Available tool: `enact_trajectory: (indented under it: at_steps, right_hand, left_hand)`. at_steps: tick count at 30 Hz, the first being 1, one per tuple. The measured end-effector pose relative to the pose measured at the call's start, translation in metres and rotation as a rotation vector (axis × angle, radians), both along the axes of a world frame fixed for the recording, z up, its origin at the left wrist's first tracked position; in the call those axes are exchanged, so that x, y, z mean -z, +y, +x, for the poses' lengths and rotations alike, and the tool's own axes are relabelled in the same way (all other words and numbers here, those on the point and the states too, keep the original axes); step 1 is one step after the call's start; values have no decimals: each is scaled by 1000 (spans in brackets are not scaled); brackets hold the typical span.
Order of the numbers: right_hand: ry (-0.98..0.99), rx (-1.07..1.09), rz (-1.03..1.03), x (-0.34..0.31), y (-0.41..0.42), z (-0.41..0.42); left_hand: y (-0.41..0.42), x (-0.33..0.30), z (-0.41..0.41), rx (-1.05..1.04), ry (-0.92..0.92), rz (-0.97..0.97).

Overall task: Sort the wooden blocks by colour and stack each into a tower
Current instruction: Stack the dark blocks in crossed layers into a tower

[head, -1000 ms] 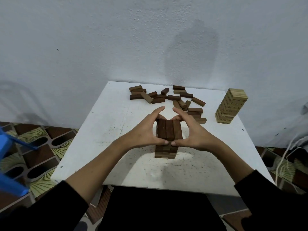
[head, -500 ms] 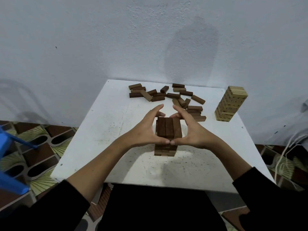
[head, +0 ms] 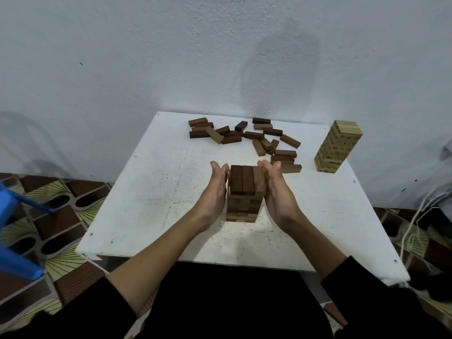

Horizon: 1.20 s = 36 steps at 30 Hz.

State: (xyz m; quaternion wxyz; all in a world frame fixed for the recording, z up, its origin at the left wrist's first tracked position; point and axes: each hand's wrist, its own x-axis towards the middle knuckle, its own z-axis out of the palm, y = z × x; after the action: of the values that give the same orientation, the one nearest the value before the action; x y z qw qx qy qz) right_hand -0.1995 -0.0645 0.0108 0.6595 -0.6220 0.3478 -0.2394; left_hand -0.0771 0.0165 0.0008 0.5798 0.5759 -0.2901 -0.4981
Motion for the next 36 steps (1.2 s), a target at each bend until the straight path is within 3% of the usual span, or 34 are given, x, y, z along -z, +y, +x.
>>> enact_trajectory:
  at_steps: [6,11,15,19,25,31,36]
  right_hand:
    - [-72,-7,55,-2,5,3]
    - [-85,5,86,-3,7,5]
    - [-96,-10,84,-2,7,5]
    - [-113,-8,97,4,5,5]
    - [-71,-64,37,17,5,3]
    - [-53,-118,-33,13,-7,-12]
    - [42,-310,-276,-4,-28,-23]
  left_hand:
    - [5,-8,-11,13,-101,3]
    - [5,-11,-12,23,6,-20]
    - [5,-9,-14,30,-98,-31]
    - [5,-10,-16,44,-57,-35]
    - [5,-2,-12,70,-91,-60]
    - [12,8,7,50,0,-80]
    - [9,1,30,160,-367,-99]
